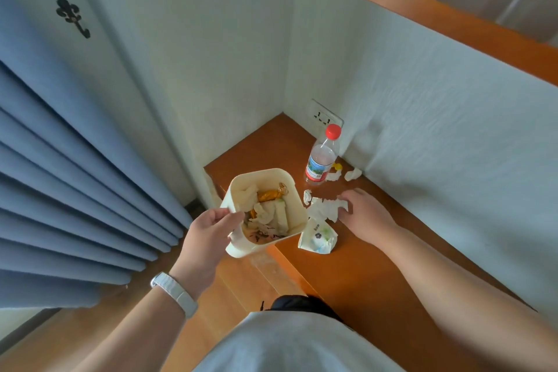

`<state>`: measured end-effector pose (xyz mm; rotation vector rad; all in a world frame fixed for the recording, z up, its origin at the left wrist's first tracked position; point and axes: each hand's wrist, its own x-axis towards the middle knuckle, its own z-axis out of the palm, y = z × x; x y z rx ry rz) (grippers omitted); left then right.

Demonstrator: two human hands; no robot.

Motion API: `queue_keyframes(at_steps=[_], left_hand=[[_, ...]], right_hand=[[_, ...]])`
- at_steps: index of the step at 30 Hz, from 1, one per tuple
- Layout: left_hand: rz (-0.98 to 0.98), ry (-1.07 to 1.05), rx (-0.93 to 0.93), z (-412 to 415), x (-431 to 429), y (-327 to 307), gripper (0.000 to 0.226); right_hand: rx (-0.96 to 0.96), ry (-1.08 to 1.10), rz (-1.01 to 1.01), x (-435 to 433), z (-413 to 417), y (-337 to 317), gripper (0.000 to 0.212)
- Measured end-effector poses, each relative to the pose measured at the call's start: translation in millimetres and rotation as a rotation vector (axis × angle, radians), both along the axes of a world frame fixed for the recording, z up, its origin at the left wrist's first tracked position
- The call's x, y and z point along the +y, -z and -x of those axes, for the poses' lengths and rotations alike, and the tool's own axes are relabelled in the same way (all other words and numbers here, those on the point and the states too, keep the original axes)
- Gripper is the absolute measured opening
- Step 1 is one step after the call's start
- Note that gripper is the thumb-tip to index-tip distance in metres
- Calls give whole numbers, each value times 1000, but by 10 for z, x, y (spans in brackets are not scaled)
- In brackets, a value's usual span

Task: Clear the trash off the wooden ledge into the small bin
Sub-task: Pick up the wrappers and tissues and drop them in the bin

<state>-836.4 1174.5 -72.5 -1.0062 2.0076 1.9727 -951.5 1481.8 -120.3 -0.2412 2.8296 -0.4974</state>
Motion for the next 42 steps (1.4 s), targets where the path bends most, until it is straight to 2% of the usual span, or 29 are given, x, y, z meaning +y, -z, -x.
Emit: queue_keyframes(at_steps=[3,11,13,20,30,36,42], left_hand=[[29,24,-7,32,16,35,20],[48,10,-43,241,119,-58,29],[49,-15,-44,315,141,-80,25],[53,-81,-83,460,309,-131,23],[90,-74,-101,493,524,-197,18],[75,-42,-104,435,574,-208,19],[79,21,-106,466,555,-185,17]], right_hand=[[-81,21,-63,118,-34,265,42],[-77,12,-115,218,186,711,55],[-70,-15,-133,237,293,785,55],[-86,-55,-150,341,481,915,19],[-105,39,-49,464,415,837,6],[-22,165,54,504,354,662,11],[48,122,221,310,318,302,6]])
